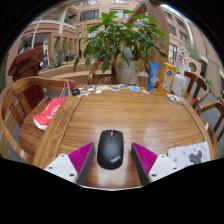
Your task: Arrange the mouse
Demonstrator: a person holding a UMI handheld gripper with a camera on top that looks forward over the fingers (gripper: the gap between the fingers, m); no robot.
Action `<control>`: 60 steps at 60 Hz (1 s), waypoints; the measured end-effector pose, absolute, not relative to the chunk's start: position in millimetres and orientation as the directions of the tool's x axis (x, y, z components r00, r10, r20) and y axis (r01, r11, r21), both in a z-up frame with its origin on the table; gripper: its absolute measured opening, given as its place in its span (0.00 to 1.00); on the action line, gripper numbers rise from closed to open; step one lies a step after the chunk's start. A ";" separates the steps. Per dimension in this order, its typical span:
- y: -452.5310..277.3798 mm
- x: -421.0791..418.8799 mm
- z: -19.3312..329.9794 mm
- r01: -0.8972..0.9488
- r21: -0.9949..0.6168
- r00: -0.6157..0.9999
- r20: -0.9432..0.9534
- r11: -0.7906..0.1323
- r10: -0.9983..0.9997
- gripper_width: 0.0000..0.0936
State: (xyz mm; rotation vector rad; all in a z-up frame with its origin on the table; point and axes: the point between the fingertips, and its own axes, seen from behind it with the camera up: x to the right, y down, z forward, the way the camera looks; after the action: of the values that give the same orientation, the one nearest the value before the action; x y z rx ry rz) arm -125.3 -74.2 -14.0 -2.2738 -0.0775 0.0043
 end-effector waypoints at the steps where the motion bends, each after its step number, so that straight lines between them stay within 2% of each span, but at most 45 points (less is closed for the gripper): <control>1: -71.2 -124.4 -16.7 0.055 -0.760 0.998 0.026 -0.647 0.056 0.77; 8: -64.1 -129.7 -15.7 0.039 -0.763 0.999 0.020 -0.645 0.037 0.49; 19: -62.9 -130.8 -14.9 0.031 -0.758 0.999 0.017 -0.652 0.028 0.37; 24: -68.0 -131.4 -11.8 0.036 -0.747 0.999 0.001 -0.664 0.053 0.37; 27: -71.8 -138.0 2.9 0.030 -0.754 0.996 -0.034 -0.656 0.085 0.37; 32: -75.8 -142.5 68.3 -0.018 -0.817 0.987 -0.106 -0.576 0.119 0.37; 42: -101.8 -102.6 261.3 -0.115 -0.951 0.961 -0.180 -0.287 0.210 0.37; 45: -113.7 -77.2 298.2 -0.120 -0.968 0.962 -0.168 -0.220 0.214 0.37; 48: -123.4 -49.5 320.4 -0.119 -0.977 0.966 -0.156 -0.179 0.207 0.36; 52: -134.1 -8.7 320.6 -0.102 -0.982 0.975 -0.131 -0.161 0.180 0.36; 54: -125.7 8.7 316.5 -0.083 -0.980 0.982 -0.111 -0.180 0.151 0.37; 60: -129.9 71.3 248.6 -0.031 -0.959 0.997 -0.051 -0.282 0.064 0.36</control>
State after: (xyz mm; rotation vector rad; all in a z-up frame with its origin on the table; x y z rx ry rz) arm 71.3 -129.9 248.6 -1.8545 -0.0241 0.0926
